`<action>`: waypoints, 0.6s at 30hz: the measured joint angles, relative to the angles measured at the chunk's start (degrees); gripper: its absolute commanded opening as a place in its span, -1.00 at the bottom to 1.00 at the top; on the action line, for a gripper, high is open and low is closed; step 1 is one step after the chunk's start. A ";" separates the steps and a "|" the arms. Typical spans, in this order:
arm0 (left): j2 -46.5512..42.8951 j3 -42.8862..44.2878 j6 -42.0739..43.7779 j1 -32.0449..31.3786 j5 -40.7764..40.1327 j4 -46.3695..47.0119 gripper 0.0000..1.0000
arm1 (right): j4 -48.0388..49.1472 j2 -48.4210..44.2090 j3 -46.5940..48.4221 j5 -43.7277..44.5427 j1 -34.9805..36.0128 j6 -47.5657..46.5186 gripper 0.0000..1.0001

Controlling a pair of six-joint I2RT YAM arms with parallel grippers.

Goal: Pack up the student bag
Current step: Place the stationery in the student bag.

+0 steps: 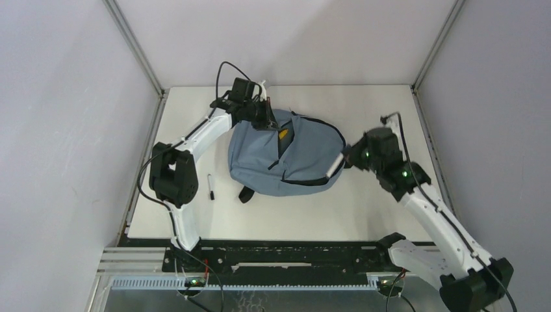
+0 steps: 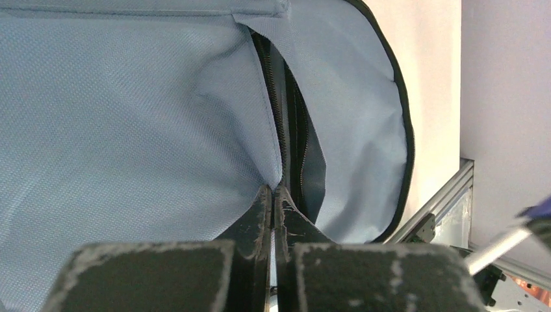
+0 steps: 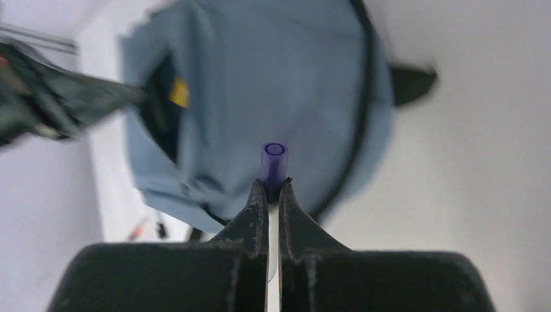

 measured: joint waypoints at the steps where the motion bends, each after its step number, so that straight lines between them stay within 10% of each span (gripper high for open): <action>1: -0.20 -0.35 0.00 0.00 0.31 0.02 -1.00 | 1.38 1.99 3.04 -0.20 -0.11 -0.42 -1.00; 18: -0.94 -0.63 0.46 0.11 2.62 -0.07 -1.00 | 14.93 45.29 31.65 0.37 7.34 -5.14 -1.00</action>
